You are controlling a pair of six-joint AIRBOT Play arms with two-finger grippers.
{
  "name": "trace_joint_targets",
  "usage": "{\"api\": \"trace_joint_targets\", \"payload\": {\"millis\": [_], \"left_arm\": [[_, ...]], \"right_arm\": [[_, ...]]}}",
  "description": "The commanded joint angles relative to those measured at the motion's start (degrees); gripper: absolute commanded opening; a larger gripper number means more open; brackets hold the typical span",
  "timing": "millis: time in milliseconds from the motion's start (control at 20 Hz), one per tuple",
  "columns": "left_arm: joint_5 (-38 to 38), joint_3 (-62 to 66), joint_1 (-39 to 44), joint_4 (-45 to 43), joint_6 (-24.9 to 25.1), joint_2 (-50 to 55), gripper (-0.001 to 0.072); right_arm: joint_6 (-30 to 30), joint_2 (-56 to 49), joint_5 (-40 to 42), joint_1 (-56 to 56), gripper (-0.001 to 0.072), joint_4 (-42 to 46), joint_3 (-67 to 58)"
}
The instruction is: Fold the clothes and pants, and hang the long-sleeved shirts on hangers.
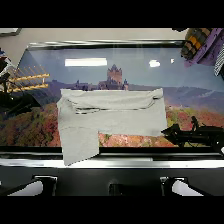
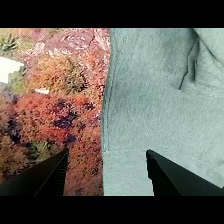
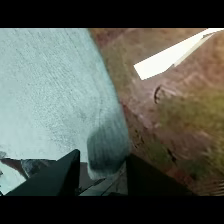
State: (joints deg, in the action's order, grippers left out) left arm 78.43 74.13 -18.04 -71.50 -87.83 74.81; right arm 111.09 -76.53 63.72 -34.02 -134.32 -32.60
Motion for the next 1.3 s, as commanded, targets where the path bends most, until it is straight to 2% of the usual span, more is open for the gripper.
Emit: {"api": "trace_joint_targets", "payload": {"millis": [0,100,200,250,600,700,950,1250], "left_arm": [[-0.02,-2.64,-1.29,2.54,0.00,-0.63,0.0565],[-1.18,-7.19,-3.19,5.42,0.59,-1.97,0.0559],[-3.04,-12.81,-5.33,8.92,3.67,-3.85,0.0558],[-4.00,-15.47,-6.23,10.62,5.29,-4.59,0.0558],[-14.03,-31.01,-7.87,20.26,13.11,-3.69,0.0538],[-14.82,-32.85,-7.80,22.71,15.52,-2.40,0.0538],[-15.04,-33.57,-7.28,25.00,17.40,0.20,0.0538],[-16.68,-33.57,-3.54,25.73,17.33,3.06,0.0538]], "right_arm": [[0.37,-0.07,-3.76,0.07,0.0320,-1.07,0.96],[0.66,-0.04,-4.59,0.07,0.0154,-1.90,0.94],[0.81,0.13,-4.96,0.04,0.0053,-2.01,0.94],[0.83,0.42,-4.81,0.04,0.0034,-2.03,0.94],[1.01,6.43,-0.52,0.04,0.0033,-1.97,0.94],[0.90,7.96,0.42,0.04,0.0033,-1.99,0.94],[0.57,10.21,1.36,0.04,0.0033,-2.01,0.94],[0.57,12.48,1.55,0.04,0.0033,-2.03,0.94]]}}
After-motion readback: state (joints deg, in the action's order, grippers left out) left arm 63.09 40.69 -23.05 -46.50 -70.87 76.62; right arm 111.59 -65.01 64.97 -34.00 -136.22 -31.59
